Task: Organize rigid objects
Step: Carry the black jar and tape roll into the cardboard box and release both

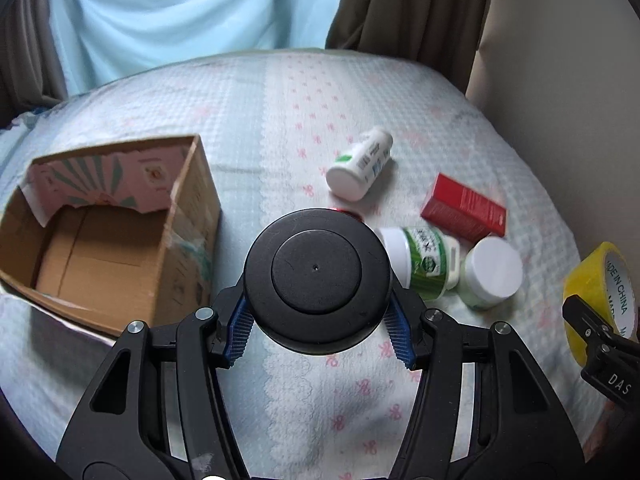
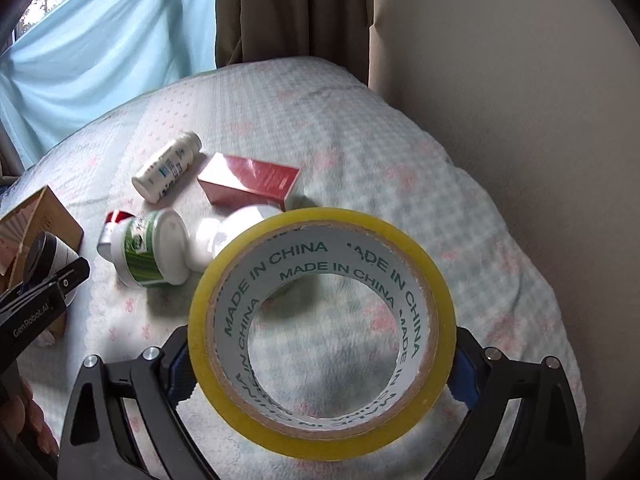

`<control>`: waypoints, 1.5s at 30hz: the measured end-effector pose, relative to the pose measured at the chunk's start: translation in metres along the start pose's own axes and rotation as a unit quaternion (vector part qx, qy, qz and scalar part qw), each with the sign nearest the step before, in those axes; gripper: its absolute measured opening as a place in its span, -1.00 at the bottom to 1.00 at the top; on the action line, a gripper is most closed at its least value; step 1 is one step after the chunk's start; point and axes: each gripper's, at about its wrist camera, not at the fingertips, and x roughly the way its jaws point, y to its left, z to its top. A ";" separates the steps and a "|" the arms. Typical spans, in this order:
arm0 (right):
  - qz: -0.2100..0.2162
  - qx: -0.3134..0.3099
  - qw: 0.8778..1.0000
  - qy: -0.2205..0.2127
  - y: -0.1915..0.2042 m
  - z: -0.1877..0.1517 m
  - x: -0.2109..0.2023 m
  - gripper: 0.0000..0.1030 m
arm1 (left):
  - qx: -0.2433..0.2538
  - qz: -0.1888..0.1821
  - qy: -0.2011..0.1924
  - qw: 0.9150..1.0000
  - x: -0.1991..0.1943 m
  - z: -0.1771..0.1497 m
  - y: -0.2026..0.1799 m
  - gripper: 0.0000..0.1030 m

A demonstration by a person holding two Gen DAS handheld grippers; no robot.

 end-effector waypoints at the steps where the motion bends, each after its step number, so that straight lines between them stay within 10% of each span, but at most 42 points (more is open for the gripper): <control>1: -0.001 0.001 1.000 -0.005 0.001 0.008 -0.012 0.86 | -0.004 -0.001 -0.008 1.000 -0.016 0.010 0.003 0.04; 12: 0.014 -0.043 0.997 -0.070 0.052 0.109 -0.160 0.86 | -0.024 0.005 -0.056 0.998 -0.168 0.102 0.073 0.04; 21: 0.049 -0.057 0.994 -0.074 0.156 0.147 -0.221 0.86 | -0.027 0.006 -0.067 0.997 -0.213 0.135 0.187 0.04; 33: 0.123 -0.077 0.989 -0.021 0.324 0.132 -0.216 0.86 | 0.006 0.004 -0.022 1.000 -0.170 0.148 0.310 0.04; 45: 0.148 -0.240 0.957 0.066 0.417 0.086 -0.099 0.86 | 0.004 0.009 0.121 0.993 -0.031 0.128 0.359 0.03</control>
